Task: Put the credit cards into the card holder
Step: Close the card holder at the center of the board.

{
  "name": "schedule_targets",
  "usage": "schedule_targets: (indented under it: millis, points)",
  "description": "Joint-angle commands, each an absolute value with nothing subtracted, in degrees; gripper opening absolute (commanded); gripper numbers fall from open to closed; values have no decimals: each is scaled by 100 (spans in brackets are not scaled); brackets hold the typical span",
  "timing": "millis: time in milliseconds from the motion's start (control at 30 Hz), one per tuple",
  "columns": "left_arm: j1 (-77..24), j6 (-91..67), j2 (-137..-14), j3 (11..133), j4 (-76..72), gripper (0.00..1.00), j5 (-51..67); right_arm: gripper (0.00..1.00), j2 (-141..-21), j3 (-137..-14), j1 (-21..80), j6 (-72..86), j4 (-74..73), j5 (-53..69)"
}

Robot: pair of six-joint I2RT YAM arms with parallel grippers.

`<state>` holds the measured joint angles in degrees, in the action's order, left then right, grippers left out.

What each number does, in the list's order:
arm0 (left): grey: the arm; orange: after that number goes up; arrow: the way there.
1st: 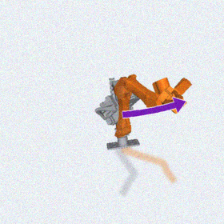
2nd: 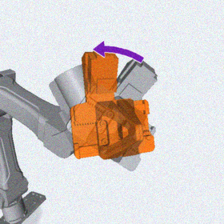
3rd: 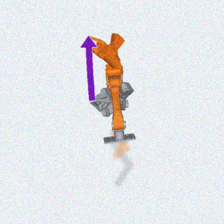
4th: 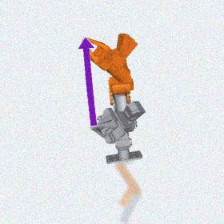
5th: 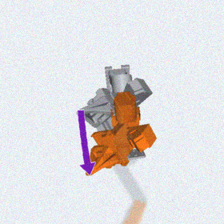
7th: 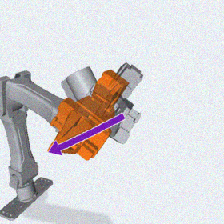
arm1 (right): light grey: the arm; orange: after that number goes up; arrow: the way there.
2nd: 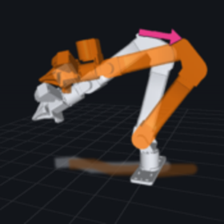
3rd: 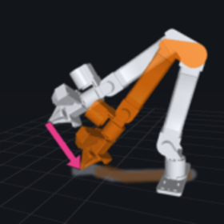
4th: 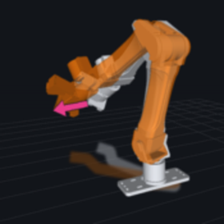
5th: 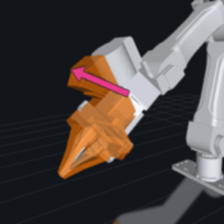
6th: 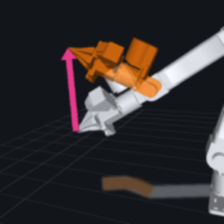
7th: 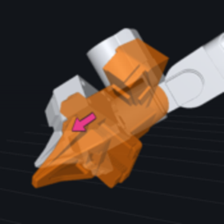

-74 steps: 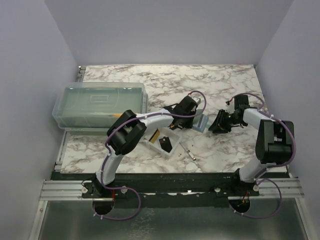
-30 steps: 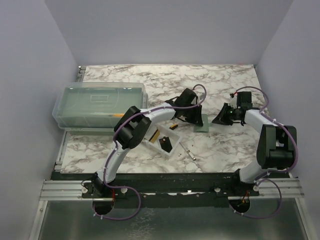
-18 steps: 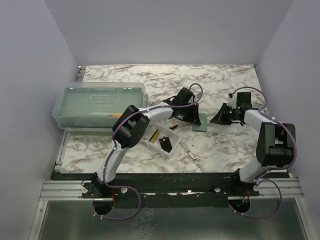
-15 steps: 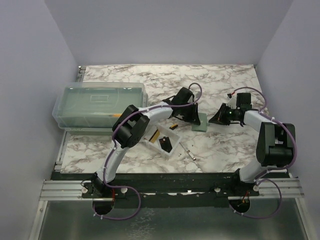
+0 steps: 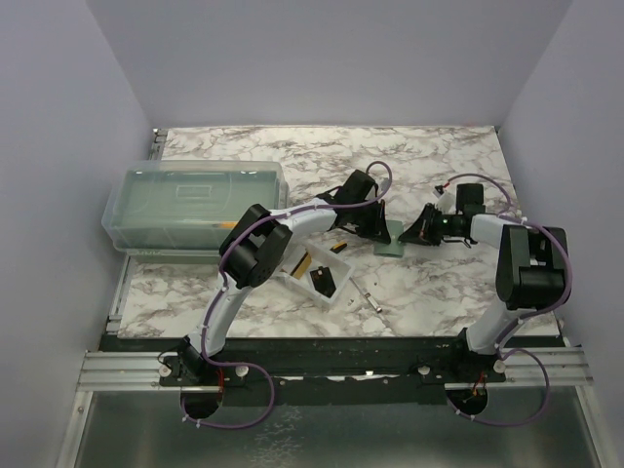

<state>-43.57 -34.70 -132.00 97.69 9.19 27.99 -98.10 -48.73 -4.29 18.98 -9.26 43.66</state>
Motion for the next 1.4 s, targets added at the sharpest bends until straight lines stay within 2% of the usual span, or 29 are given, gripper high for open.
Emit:
schedule_targets:
  millis: [0,500,1167,1367]
  points:
    - [-4325,-3314,-13581,9673,1432,0,2413,0,-10002,-5057,-407,1874,-903,4557]
    - [-4338,-3287,-13545,9689,1451,0,2391,0,-10276,-5315,-236,2039,-961,4038]
    - [-4352,-3234,-13518,9663,1485,0,2342,0,-10444,-5493,266,2247,-1397,2587]
    - [-4352,-3229,-13504,9669,1494,0,2340,0,-10328,-5217,334,2729,-1024,2708]
